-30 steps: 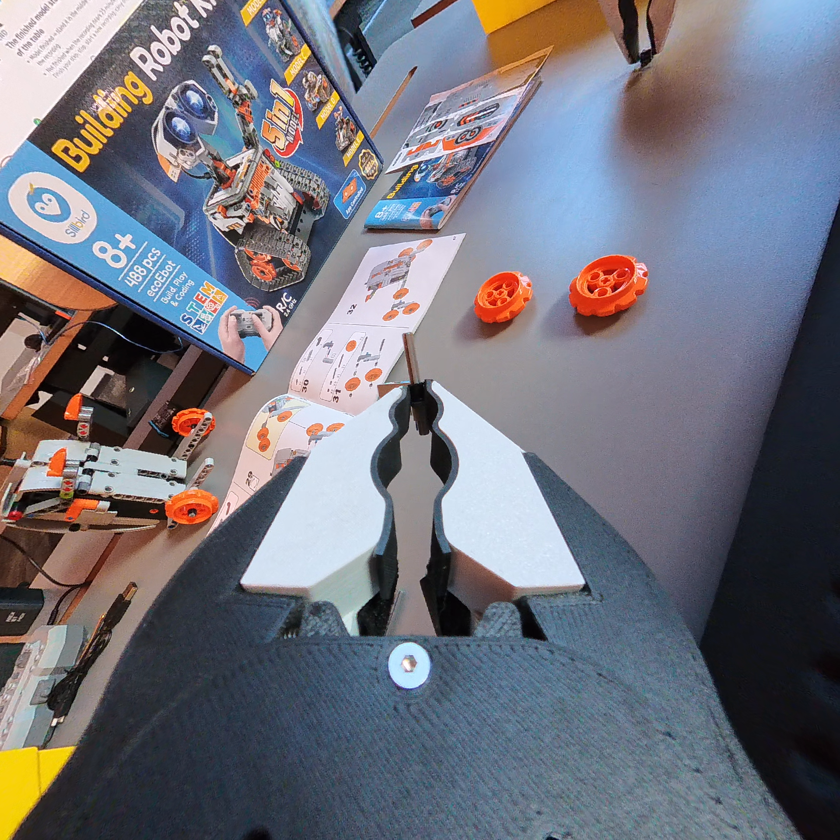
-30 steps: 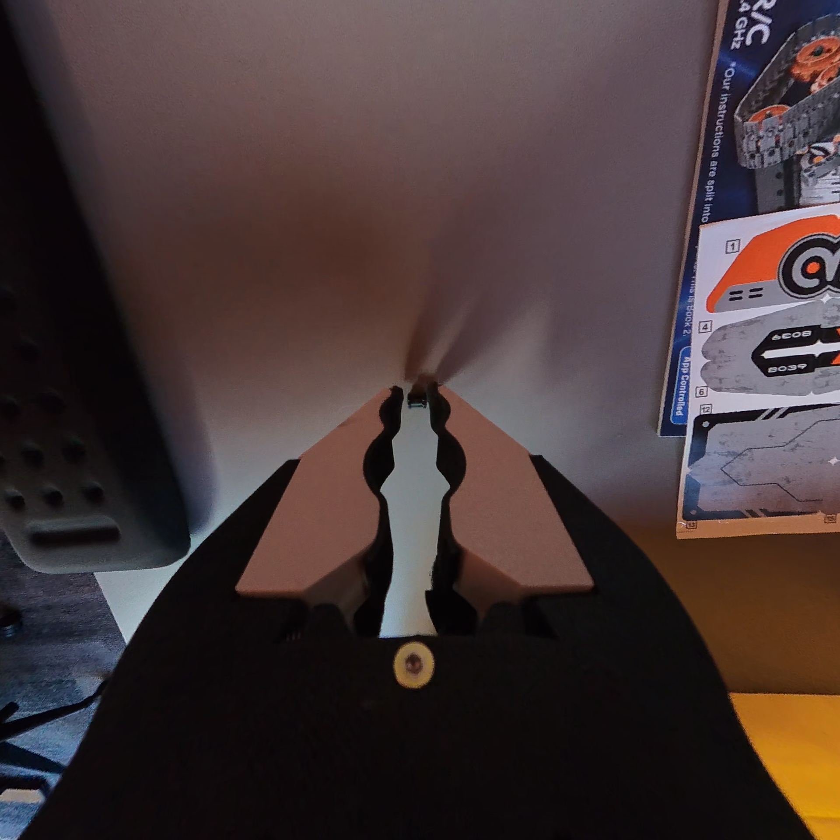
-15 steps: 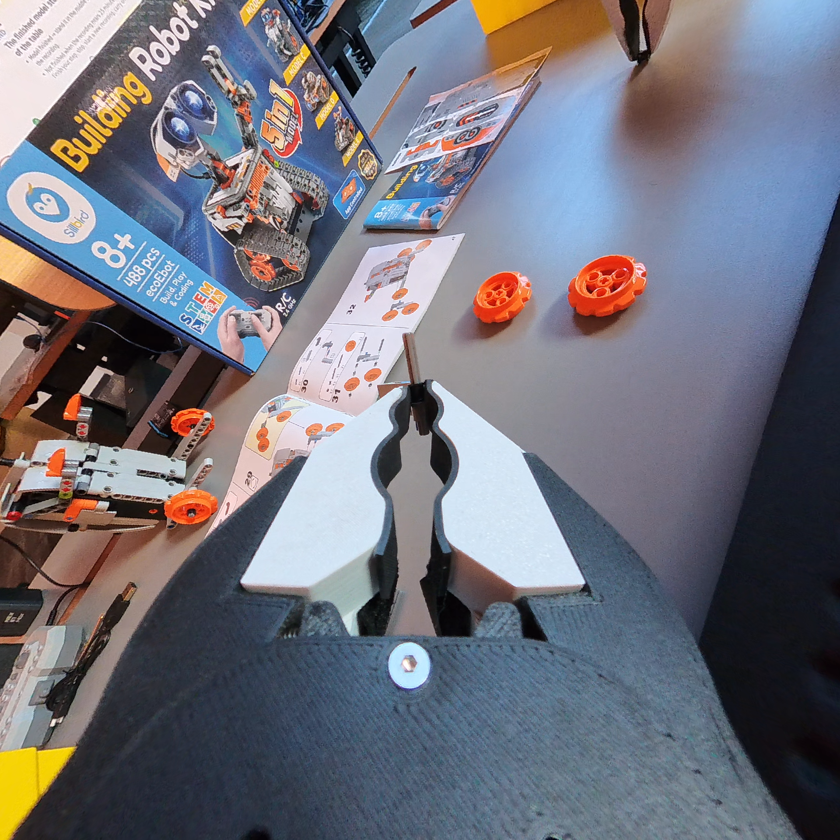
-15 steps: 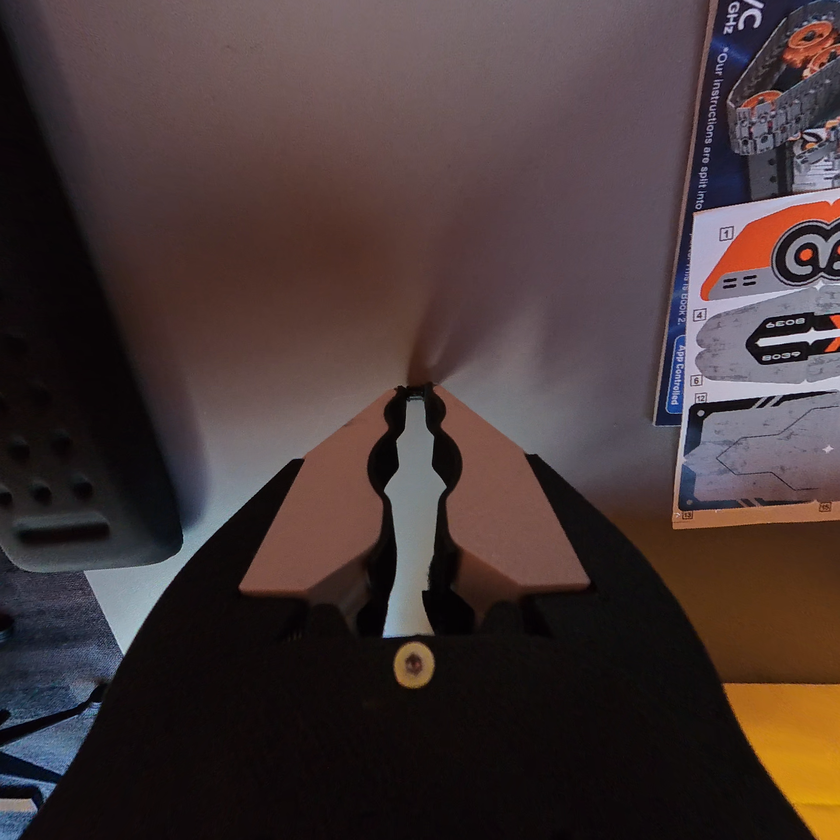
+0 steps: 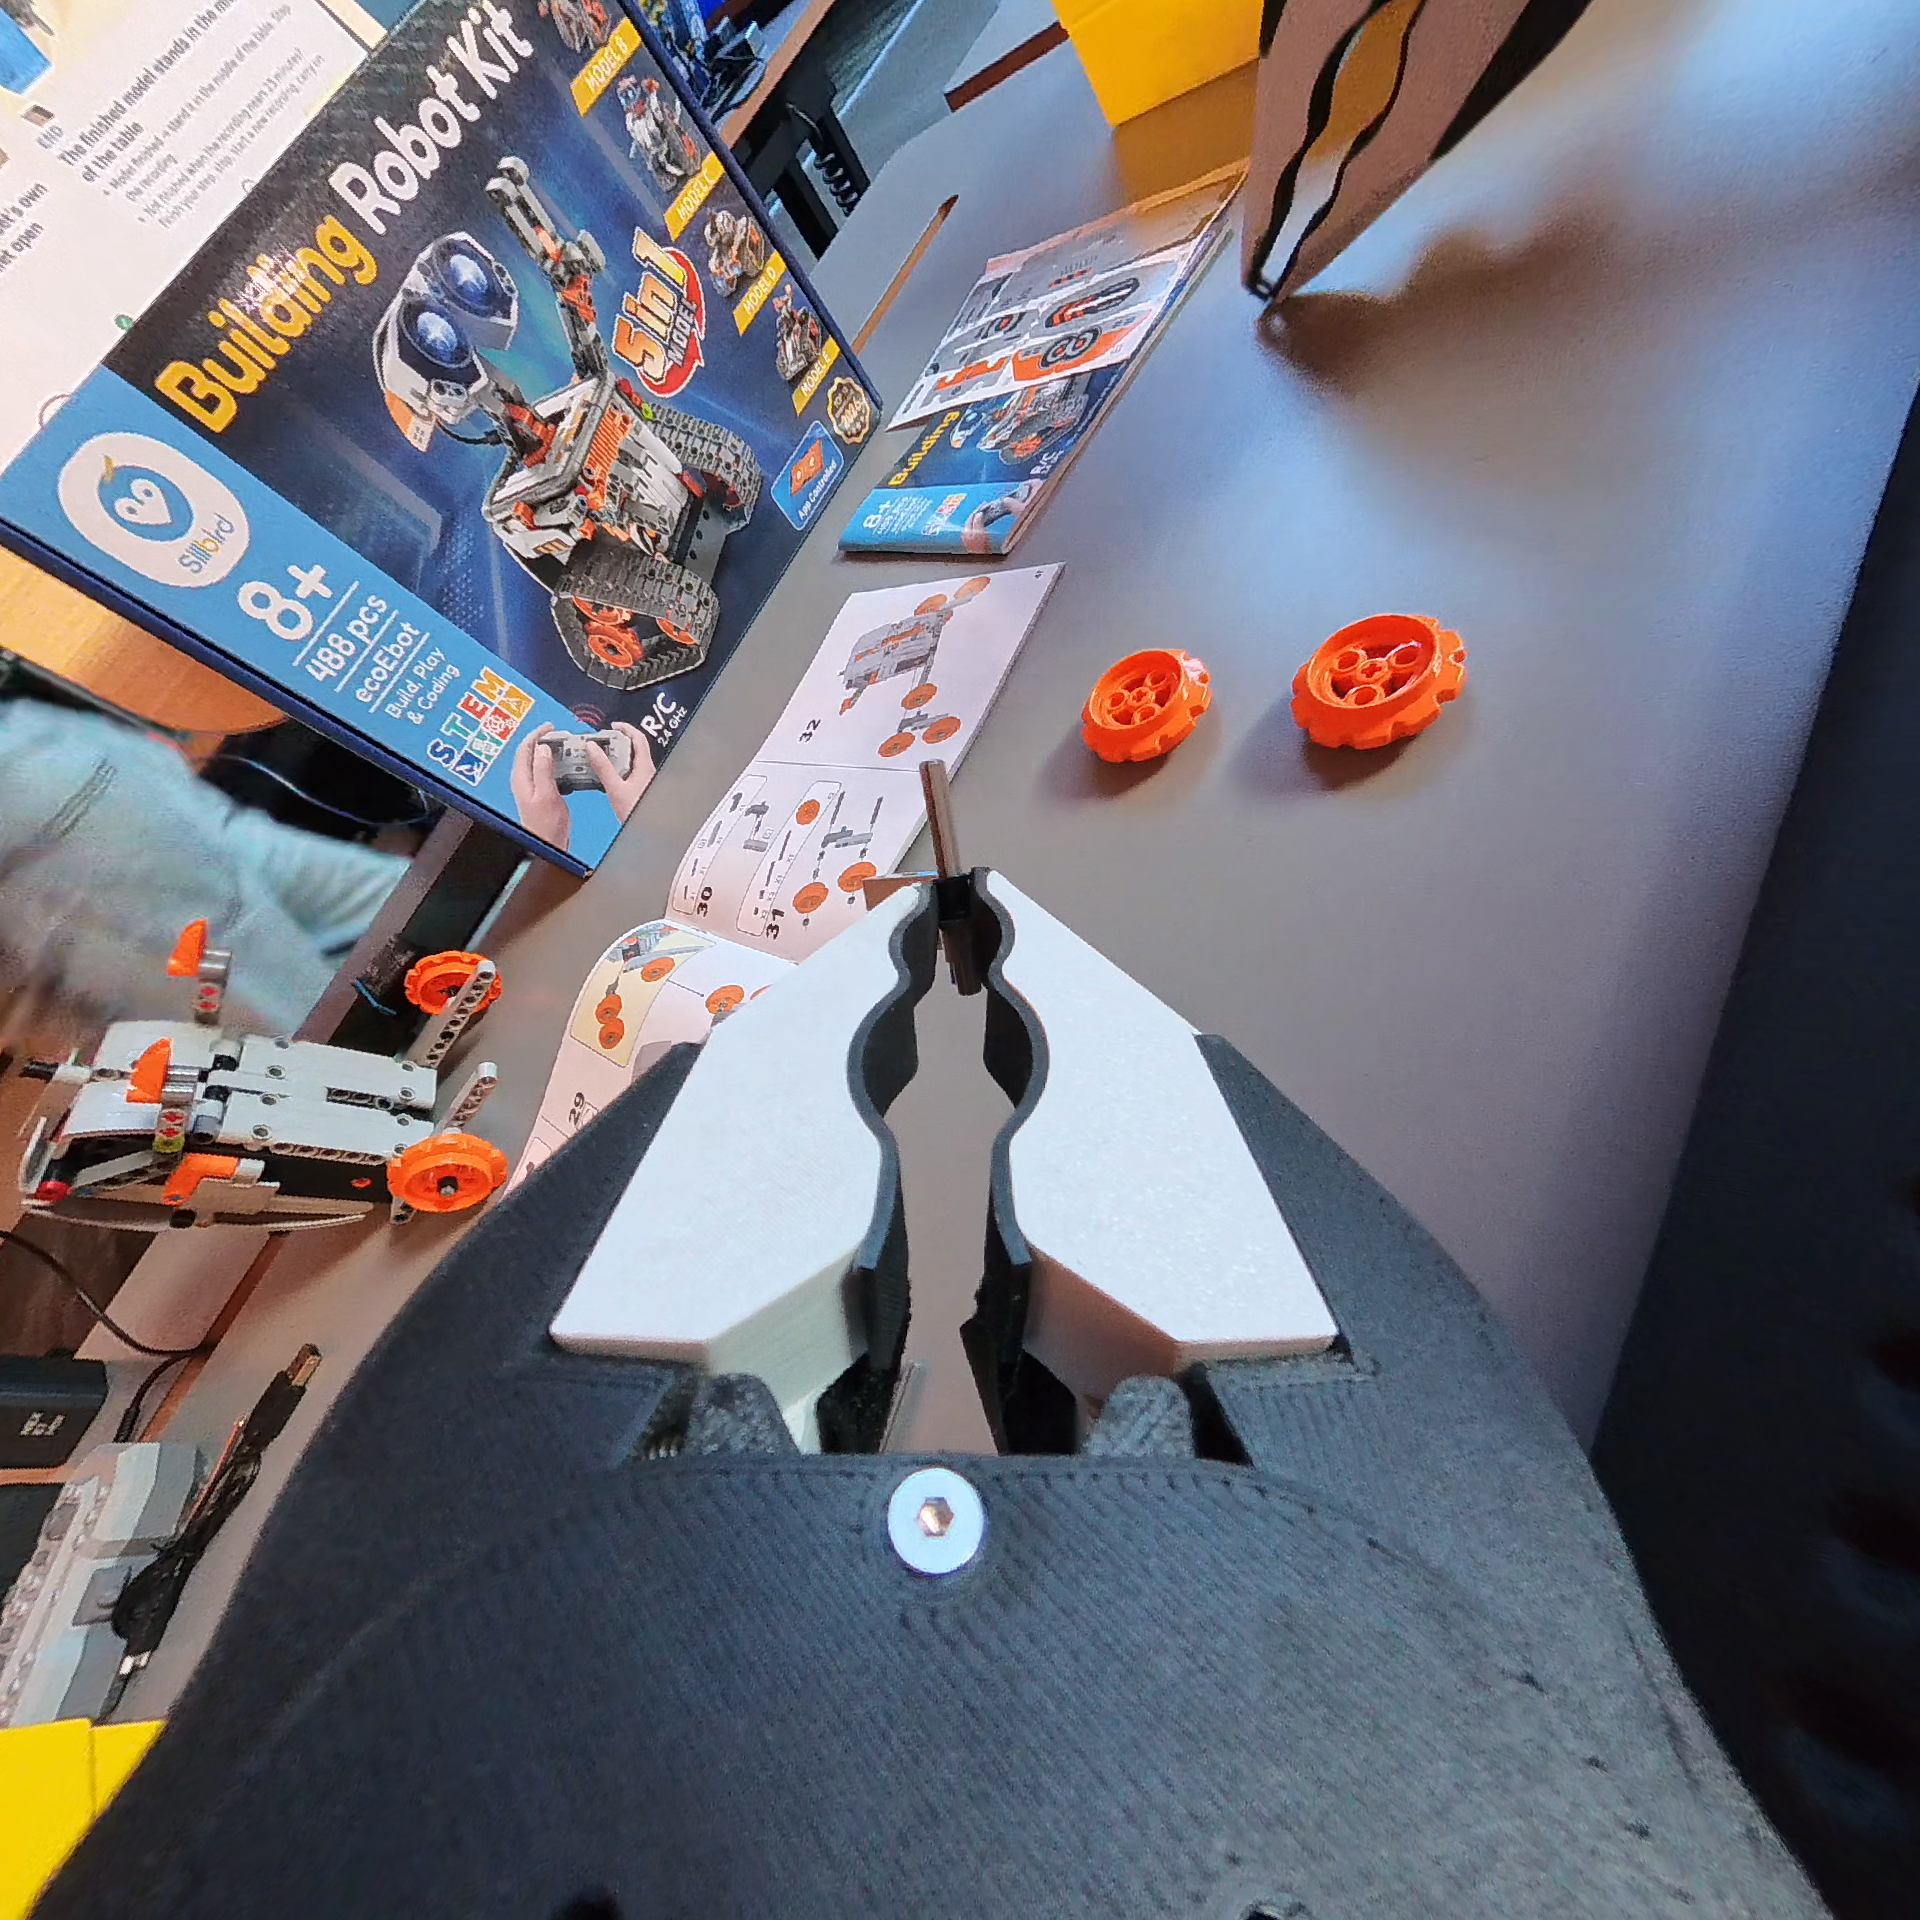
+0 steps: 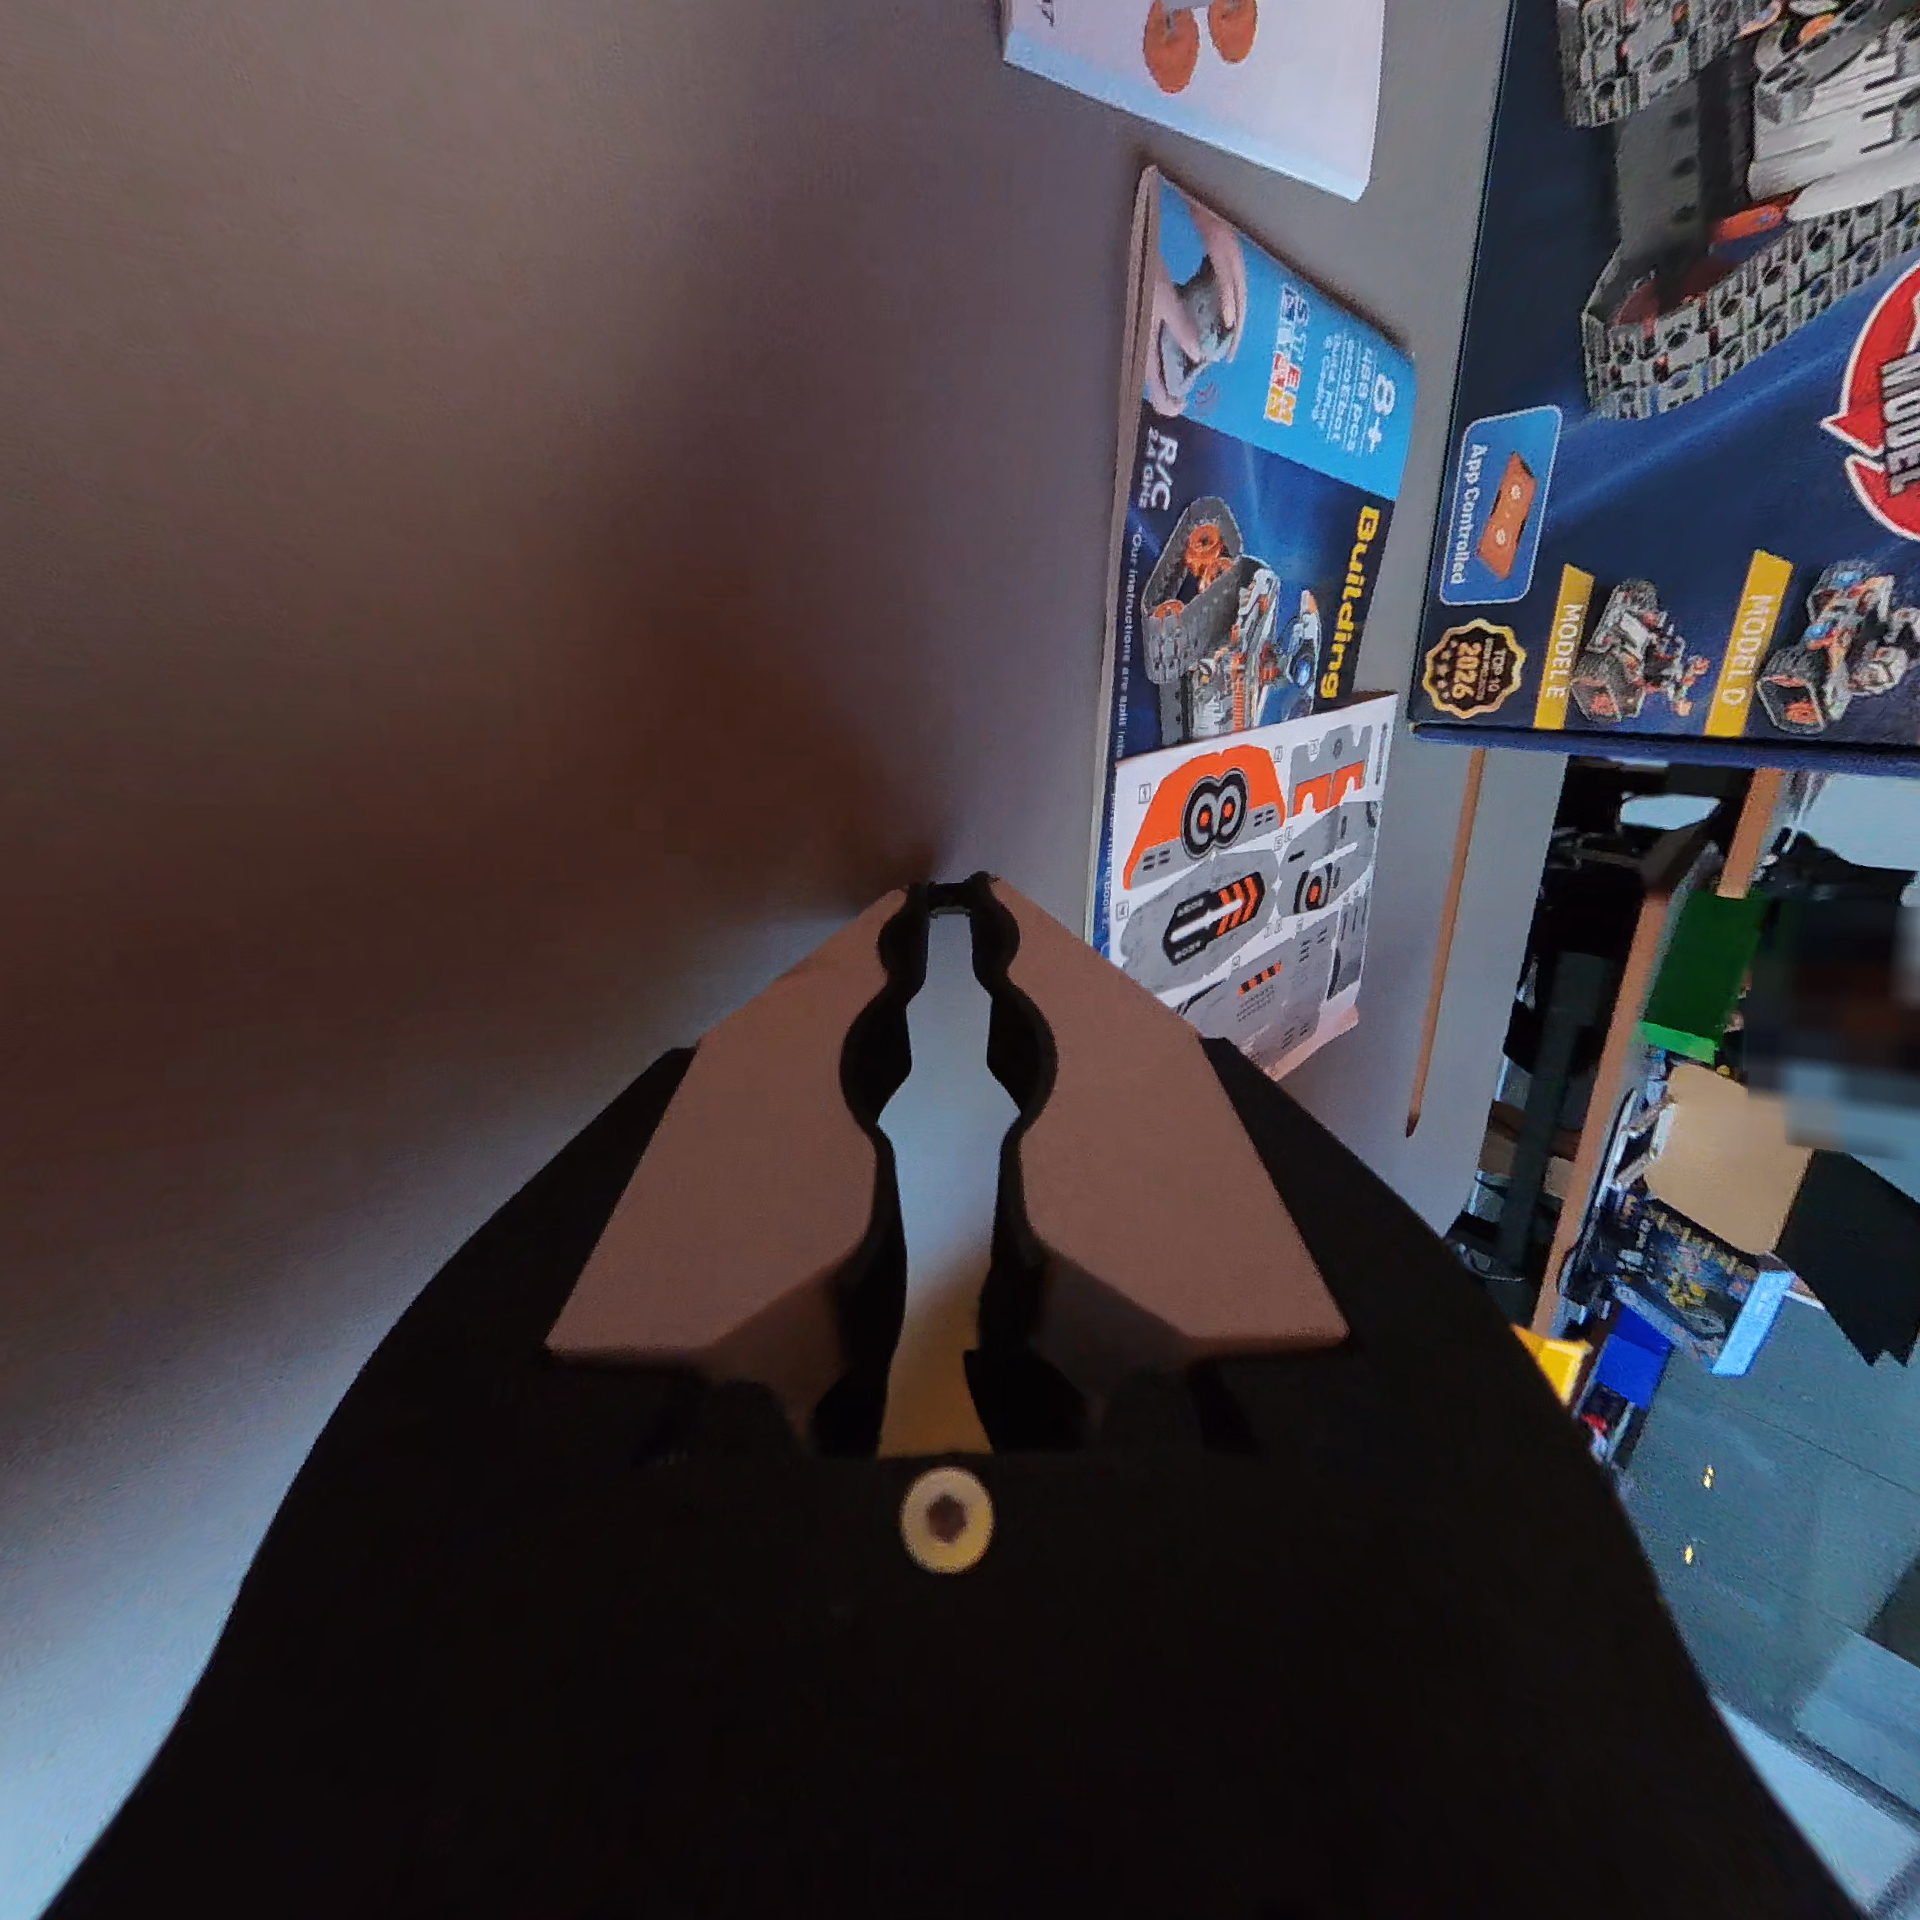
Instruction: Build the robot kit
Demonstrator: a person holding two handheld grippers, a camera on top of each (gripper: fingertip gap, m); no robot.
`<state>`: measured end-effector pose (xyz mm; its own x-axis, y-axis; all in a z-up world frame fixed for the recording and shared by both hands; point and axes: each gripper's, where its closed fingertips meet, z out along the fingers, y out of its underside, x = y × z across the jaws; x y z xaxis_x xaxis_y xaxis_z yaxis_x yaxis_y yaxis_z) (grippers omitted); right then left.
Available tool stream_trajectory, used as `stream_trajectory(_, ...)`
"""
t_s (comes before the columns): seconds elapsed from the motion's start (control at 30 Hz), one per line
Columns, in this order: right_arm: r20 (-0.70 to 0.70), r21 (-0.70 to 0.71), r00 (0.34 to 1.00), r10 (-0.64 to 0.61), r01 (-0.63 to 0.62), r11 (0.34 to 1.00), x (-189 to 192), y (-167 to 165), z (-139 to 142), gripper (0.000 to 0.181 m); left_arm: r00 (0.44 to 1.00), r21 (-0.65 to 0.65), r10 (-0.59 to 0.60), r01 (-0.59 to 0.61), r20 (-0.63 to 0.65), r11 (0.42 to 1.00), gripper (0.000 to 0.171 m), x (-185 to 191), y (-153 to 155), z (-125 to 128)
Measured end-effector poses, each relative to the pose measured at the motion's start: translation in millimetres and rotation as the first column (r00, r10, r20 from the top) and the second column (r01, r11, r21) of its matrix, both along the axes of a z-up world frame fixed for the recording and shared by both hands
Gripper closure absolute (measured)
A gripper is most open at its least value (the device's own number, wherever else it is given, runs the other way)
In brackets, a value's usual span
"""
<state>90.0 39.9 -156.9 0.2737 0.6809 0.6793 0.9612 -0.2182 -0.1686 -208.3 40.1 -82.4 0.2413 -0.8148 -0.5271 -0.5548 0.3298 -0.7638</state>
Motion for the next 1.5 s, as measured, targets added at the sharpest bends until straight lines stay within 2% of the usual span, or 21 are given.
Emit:
stream_trajectory(0.33, -0.045, -0.02, 0.998, -0.043, 0.043, 0.999, -6.4, -0.6, -0.1, 0.174, 1.0, -0.002, 0.001, -0.001, 0.008, 1.0, 0.169, -0.7, 0.3, 1.6)
stream_trajectory(0.63, -0.222, -0.142, 0.97, -0.101, 0.071, 0.987, -11.3, -10.6, -0.9, 0.174, 1.0, -0.003, 0.005, -0.005, 0.017, 1.0, 0.169, -2.3, 1.1, 3.5)
stream_trajectory(0.93, -0.33, -0.216, 0.931, -0.155, 0.085, 0.973, -15.1, -19.8, -1.1, 0.173, 1.0, -0.003, 0.007, -0.007, 0.012, 1.0, 0.169, -2.8, 2.2, 2.4)
stream_trajectory(1.23, -0.183, -0.057, 0.976, -0.115, 0.106, 0.993, -10.0, -14.9, 0.3, 0.174, 0.999, 0.008, 0.047, -0.047, -0.028, 0.999, 0.169, -4.8, 10.6, -5.6)
stream_trajectory(1.4, 0.006, -0.003, 0.999, -0.047, 0.047, 0.999, -11.6, -18.6, 0.4, 0.174, 0.998, -0.001, 0.052, -0.052, -0.027, 0.999, 0.169, -5.7, 12.0, -6.2)
stream_trajectory(1.5, 0.053, 0.009, 0.998, -0.015, 0.014, 1.0, -13.9, -20.2, 0.3, 0.174, 0.998, 0.004, 0.051, -0.051, -0.029, 0.999, 0.169, -5.3, 11.1, -6.1)
